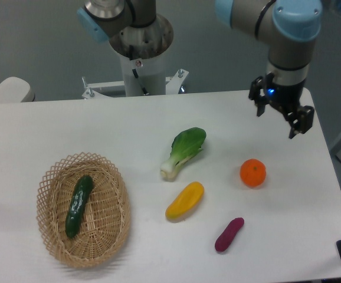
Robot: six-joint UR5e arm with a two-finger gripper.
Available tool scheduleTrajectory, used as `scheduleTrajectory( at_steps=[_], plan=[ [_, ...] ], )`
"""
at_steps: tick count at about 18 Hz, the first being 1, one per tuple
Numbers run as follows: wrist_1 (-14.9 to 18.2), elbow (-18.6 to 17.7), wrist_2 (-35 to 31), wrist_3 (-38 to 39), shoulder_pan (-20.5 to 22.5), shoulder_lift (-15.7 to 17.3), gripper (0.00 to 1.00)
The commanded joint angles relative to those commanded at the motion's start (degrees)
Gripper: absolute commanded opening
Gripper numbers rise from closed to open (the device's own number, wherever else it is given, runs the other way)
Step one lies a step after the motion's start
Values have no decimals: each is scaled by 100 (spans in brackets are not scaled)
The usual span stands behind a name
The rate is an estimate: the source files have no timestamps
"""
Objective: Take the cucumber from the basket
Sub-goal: 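Move the open gripper over the wicker basket above the green cucumber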
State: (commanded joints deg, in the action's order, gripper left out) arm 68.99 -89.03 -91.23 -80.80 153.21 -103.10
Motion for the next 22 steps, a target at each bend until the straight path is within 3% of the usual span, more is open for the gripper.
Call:
scheduleTrajectory(
  at_steps=[3, 5, 12, 16, 22],
  plan=[
    [35, -132, -61, 878, -352, 97, 100],
    [79, -115, -18, 2019, -703, 79, 100],
    [0, -159, 79, 4878, -1872, 27, 100],
    [-26, -150, 88, 5705, -2557, -237, 100],
    [-694, -220, 219, 6322, -3357, -729, 100]
  ],
)
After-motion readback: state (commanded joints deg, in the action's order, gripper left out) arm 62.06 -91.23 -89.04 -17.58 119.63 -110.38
